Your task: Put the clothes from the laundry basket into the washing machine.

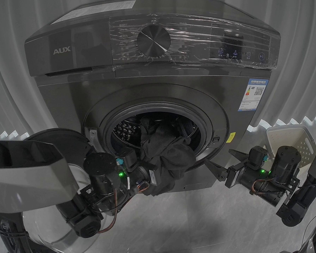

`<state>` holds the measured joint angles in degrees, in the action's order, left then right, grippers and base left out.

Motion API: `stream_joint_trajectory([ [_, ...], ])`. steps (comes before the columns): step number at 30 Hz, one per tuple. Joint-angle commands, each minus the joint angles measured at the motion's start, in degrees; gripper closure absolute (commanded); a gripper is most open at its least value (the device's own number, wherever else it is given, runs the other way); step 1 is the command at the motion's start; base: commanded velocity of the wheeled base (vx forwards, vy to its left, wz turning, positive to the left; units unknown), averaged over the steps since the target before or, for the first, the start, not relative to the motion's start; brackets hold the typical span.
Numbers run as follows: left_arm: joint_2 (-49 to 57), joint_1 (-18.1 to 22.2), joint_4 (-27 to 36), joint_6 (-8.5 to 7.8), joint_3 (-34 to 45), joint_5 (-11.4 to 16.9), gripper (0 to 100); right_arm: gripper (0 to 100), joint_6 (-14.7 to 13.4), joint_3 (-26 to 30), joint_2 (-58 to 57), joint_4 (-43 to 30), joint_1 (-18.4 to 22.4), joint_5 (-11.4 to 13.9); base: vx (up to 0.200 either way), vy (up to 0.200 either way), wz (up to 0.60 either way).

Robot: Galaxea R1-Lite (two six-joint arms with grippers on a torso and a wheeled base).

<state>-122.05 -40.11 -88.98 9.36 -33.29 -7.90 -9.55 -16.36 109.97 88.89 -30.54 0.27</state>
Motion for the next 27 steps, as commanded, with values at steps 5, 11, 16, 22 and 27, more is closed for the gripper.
stream_joint_trajectory([
  [5, -13.7, 3.8, 0.3, -0.92, -16.3, -3.2, 100, 0, 0.0, 0.0, 0.1, 0.1, -1.1, 0.0, 0.000, 0.000, 0.00],
  [11, -19.4, 6.6, 1.6, -0.66, -25.8, -3.9, 100, 0, 0.0, 0.1, 0.1, 0.1, -1.3, 0.0, 0.000, 0.000, 0.00],
  [16, -21.8, 8.4, 5.5, -0.40, -32.4, -3.9, 100, 0, -0.1, 0.1, 0.4, 0.1, -1.5, 0.0, 0.000, 0.000, 0.00],
  [22, -24.5, 8.9, 13.2, 0.04, -42.4, -3.9, 100, 0, -0.2, 0.1, 0.8, 0.0, -2.5, 0.0, 0.000, 0.000, 0.00],
  [27, -27.4, 9.5, 19.5, 0.22, -51.8, -4.0, 100, 0, -0.2, 0.0, 1.3, 0.0, -3.4, -0.2, 0.000, 0.000, 0.00],
])
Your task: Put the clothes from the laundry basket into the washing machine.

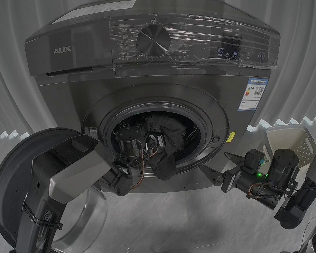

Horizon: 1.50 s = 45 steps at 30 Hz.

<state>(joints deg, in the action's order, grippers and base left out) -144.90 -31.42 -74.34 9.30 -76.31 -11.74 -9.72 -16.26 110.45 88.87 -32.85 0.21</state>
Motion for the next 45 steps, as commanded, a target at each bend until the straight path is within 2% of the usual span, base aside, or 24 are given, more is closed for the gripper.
stream_joint_trajectory([
  [1, -5.0, 0.8, 5.5, 0.28, -9.9, -0.2, 100, 0, 0.0, -0.1, 1.1, 0.1, -1.1, -0.1, 0.000, 0.000, 0.00],
  [5, -6.1, 1.4, 8.8, 0.28, -14.1, -0.3, 100, 0, 0.1, -0.1, 1.5, -0.1, -1.0, -1.1, 0.000, 0.000, 0.00],
  [6, -6.4, 1.5, 9.5, 0.28, -15.1, -0.3, 100, 0, 0.1, -0.1, 1.6, -0.3, -1.1, -2.1, 0.000, 0.000, 0.00],
  [9, -7.8, 1.7, 11.1, 0.28, -18.2, -0.7, 100, 0, 0.2, -0.2, 1.7, -0.3, -0.9, -3.3, 0.000, 0.000, 0.00],
  [14, -9.3, 2.0, 12.4, 0.19, -21.7, -1.2, 100, 0, 0.2, -1.1, 2.3, -0.5, -0.4, -7.2, 0.000, 0.000, 0.00],
  [26, -13.0, 2.1, 17.8, 0.19, -32.1, -1.7, 100, 0, 0.2, -1.2, 2.9, -0.5, -1.0, -7.1, 0.000, 0.000, 0.00],
  [27, -13.0, 2.1, 18.0, 0.19, -32.3, -1.8, 0, 0, 0.2, -1.2, 2.9, -0.5, -1.0, -7.1, 0.000, 0.000, 0.00],
  [33, -12.5, 2.1, 18.2, 0.28, -30.8, -2.1, 0, 0, 0.2, -1.1, 2.8, -0.4, -0.9, -6.9, 0.000, 0.000, 0.00],
  [35, -8.5, 2.5, 19.7, 0.01, -23.4, -2.1, 0, 0, 0.2, -1.3, 2.8, -0.3, -0.9, -6.9, 0.000, 0.000, 0.00],
  [38, -2.2, 2.0, 23.4, 0.19, -16.5, -2.0, 0, 0, 0.2, -1.3, 2.8, -0.3, -0.9, -6.8, 0.000, 0.000, 0.00],
  [45, 2.3, 0.3, 29.7, -0.42, -11.1, -1.4, 0, 0, 0.2, -1.2, 2.8, -0.2, -1.0, -6.7, 0.000, 0.000, 0.00],
])
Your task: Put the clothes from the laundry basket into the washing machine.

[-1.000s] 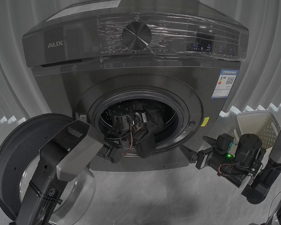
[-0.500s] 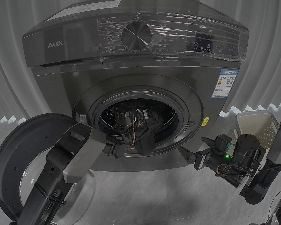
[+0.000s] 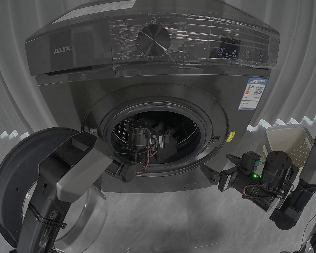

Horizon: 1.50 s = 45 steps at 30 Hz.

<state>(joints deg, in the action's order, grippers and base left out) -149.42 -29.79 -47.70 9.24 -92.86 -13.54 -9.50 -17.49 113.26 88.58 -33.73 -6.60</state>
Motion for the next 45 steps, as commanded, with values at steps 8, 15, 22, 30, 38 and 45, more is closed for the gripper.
stream_joint_trajectory([
  [8, 1.7, -1.7, 2.8, -0.72, 4.2, 1.7, 0, 0, 0.0, 0.0, -0.1, 0.1, -0.2, 0.2, 0.000, 0.000, 0.00],
  [15, -2.0, -1.6, 4.0, -3.26, 2.1, 4.9, 0, 0, -0.6, 0.0, 0.1, 0.0, -0.3, 0.2, 0.000, 0.000, 0.00],
  [22, -6.5, -1.5, 5.8, -4.05, -3.3, 4.6, 0, 0, -0.6, -0.1, 0.1, 0.1, -0.1, 0.3, 0.000, 0.000, 0.00],
  [30, -7.5, -1.0, 6.0, -4.05, -6.9, 3.6, 100, 0, -0.7, -0.2, 0.1, 0.3, -0.2, 0.9, 0.000, 0.000, 0.00],
  [38, -11.7, 1.2, 5.7, -3.79, -21.7, -0.3, 100, 0, -0.7, -0.3, 0.1, 0.3, -0.3, 0.9, 0.000, 0.000, 0.00],
  [45, -12.3, 2.4, 5.0, -3.79, -21.7, -0.7, 100, 0, -0.7, -0.5, 0.1, 0.4, -0.3, 1.1, 0.000, 0.000, 0.00],
])
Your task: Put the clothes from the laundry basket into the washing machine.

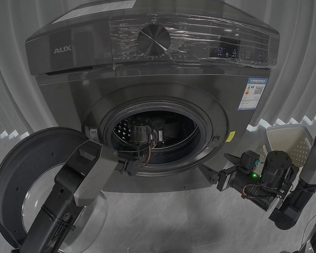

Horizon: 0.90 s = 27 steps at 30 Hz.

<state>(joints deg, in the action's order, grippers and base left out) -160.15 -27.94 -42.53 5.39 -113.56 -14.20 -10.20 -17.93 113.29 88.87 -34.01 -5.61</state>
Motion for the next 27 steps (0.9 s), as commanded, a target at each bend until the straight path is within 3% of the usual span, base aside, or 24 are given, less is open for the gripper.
stream_joint_trajectory([
  [1, -1.6, 0.5, -0.2, 0.06, -1.0, 0.0, 100, 0, 0.1, -0.1, 0.1, 0.1, 0.0, 0.1, 0.000, 0.000, 0.00],
  [9, -1.3, 0.9, -0.4, 0.32, -1.0, 0.0, 100, 0, 0.0, 0.0, 0.1, 0.0, -0.1, 0.1, 0.000, 0.000, 0.00],
  [10, -1.3, 0.9, -0.4, 0.50, -1.0, 0.0, 0, 0, 0.1, 0.0, 0.1, 0.0, 0.0, 0.1, 0.000, 0.000, 0.00],
  [19, 2.4, 0.1, 0.3, 0.76, 0.0, -0.4, 0, 0, 0.1, 0.1, 0.0, 0.0, 0.1, 0.1, 0.000, 0.000, 0.00],
  [27, 13.6, -2.6, -0.1, 0.68, 17.6, -0.4, 0, 0, 0.1, 0.2, 0.1, 0.0, 0.3, 0.2, 0.000, 0.000, 0.00],
])
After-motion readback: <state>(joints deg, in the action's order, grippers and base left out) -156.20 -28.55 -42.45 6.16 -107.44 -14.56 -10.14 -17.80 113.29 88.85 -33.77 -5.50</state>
